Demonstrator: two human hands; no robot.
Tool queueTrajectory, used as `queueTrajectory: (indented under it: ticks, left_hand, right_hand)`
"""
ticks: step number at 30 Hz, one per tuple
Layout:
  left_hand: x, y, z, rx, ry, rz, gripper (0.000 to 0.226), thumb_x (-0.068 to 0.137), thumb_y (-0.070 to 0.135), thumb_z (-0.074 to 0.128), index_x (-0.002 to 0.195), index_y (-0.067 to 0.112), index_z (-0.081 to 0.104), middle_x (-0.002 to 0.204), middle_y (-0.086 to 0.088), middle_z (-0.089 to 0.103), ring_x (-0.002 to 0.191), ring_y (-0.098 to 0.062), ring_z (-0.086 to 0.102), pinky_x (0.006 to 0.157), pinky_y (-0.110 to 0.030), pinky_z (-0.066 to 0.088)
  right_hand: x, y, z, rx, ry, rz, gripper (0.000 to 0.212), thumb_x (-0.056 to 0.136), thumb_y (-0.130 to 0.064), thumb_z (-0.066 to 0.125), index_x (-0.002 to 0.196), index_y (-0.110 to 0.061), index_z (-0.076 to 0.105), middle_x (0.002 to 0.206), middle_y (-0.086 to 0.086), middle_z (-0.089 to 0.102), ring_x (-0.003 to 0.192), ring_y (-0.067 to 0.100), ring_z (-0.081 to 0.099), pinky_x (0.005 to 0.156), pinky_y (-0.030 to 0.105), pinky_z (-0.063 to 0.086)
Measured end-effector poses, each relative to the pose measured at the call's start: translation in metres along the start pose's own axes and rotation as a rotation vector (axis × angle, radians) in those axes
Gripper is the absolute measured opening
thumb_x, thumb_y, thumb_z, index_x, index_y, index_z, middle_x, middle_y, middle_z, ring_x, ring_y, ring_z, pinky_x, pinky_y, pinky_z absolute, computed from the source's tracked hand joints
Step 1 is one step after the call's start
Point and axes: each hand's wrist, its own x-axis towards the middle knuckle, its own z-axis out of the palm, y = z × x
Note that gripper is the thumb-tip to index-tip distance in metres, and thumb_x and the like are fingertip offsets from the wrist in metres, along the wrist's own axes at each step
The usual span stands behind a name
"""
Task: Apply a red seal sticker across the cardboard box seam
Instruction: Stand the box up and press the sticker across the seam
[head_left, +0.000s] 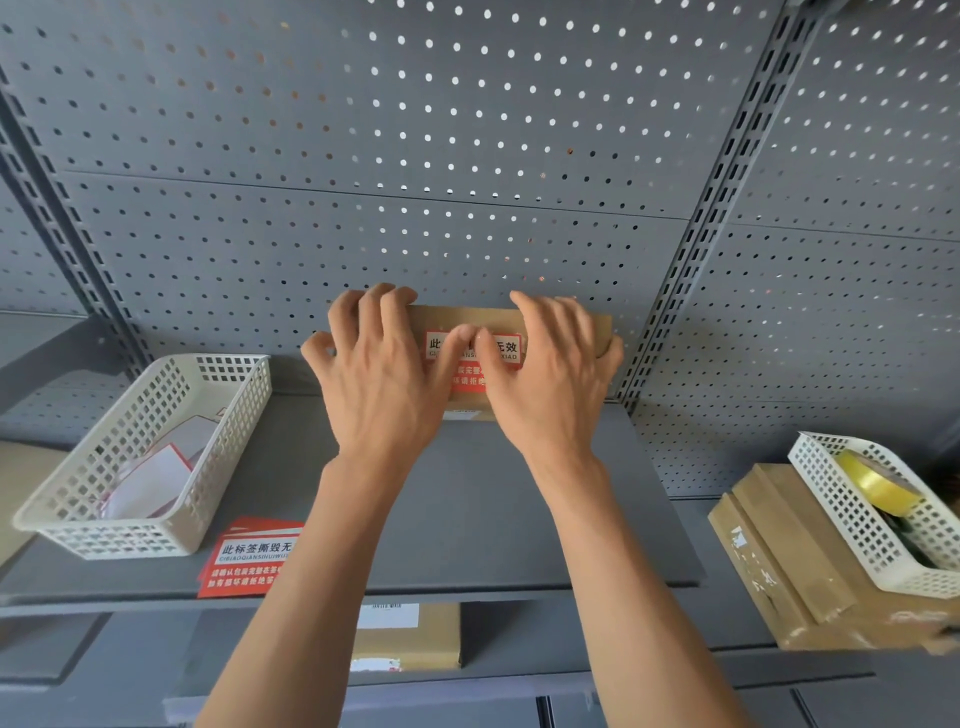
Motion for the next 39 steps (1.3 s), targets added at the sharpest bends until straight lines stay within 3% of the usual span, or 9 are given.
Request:
queueTrajectory:
  ticks: [9,18,22,24,28,33,39]
  left_hand:
    - [-0.001,-0.010,-0.003,-0.009,-0.030,0.088,0.039,0.103,0.047,0.040,0.128,0.020,0.052,0.139,0.002,0.054,0.135,-0.028,0.039,0.092,-0.049,0.032]
    - [-0.001,-0.012,-0.005,-0.049,-0.046,0.096,0.035,0.104,0.036,0.036,0.130,0.018,0.052,0.142,0.002,0.052,0.135,-0.028,0.036,0.093,-0.049,0.031]
    - [0.001,-0.019,-0.011,-0.113,-0.093,0.100,0.043,0.105,0.040,0.028,0.137,0.021,0.050,0.154,0.004,0.045,0.141,-0.024,0.032,0.096,-0.052,0.032]
    - [0.001,-0.016,-0.013,-0.080,-0.122,0.070,0.055,0.103,0.052,0.023,0.145,0.024,0.045,0.161,0.003,0.036,0.147,-0.023,0.025,0.098,-0.054,0.034]
    - [-0.006,-0.008,-0.011,0.016,-0.179,0.049,0.083,0.094,0.074,0.013,0.158,0.024,0.024,0.170,0.002,0.013,0.157,-0.025,0.007,0.104,-0.055,0.036]
    - [-0.008,-0.008,-0.007,0.112,-0.178,0.043,0.083,0.096,0.073,0.021,0.159,0.019,0.023,0.169,-0.004,0.016,0.156,-0.029,0.014,0.094,-0.054,0.042]
    - [-0.005,-0.013,-0.008,0.127,-0.177,0.098,0.078,0.098,0.068,0.020,0.158,0.017,0.024,0.169,-0.005,0.019,0.155,-0.030,0.017,0.091,-0.054,0.043]
  right_hand:
    - [-0.001,0.008,0.000,0.163,0.105,-0.039,0.026,0.093,-0.035,0.061,0.116,-0.026,0.069,0.123,-0.013,0.068,0.126,0.014,0.054,0.103,0.051,0.030]
    - [0.000,0.009,-0.003,0.223,0.087,-0.027,0.028,0.092,-0.018,0.056,0.116,-0.025,0.068,0.121,-0.013,0.067,0.125,0.013,0.051,0.097,0.032,0.016]
    - [0.000,0.013,-0.008,0.204,0.021,-0.043,0.033,0.098,-0.026,0.045,0.125,-0.022,0.065,0.132,-0.010,0.064,0.134,0.015,0.048,0.108,0.044,0.022]
    - [0.000,0.012,-0.013,0.190,-0.056,-0.026,0.039,0.101,-0.039,0.042,0.130,-0.021,0.060,0.140,-0.007,0.059,0.142,0.015,0.040,0.112,0.052,0.020]
    - [-0.007,0.003,-0.013,0.005,-0.122,-0.050,0.065,0.099,-0.062,0.029,0.140,-0.017,0.050,0.151,-0.004,0.050,0.151,0.018,0.026,0.113,0.055,0.018]
    - [-0.013,-0.002,-0.004,-0.127,-0.102,-0.042,0.074,0.099,-0.065,0.025,0.149,-0.013,0.042,0.160,0.000,0.039,0.154,0.020,0.021,0.114,0.062,0.019]
    - [-0.012,0.009,0.003,-0.182,-0.046,-0.091,0.062,0.104,-0.057,0.032,0.147,-0.014,0.046,0.159,0.002,0.041,0.152,0.021,0.029,0.112,0.062,0.025]
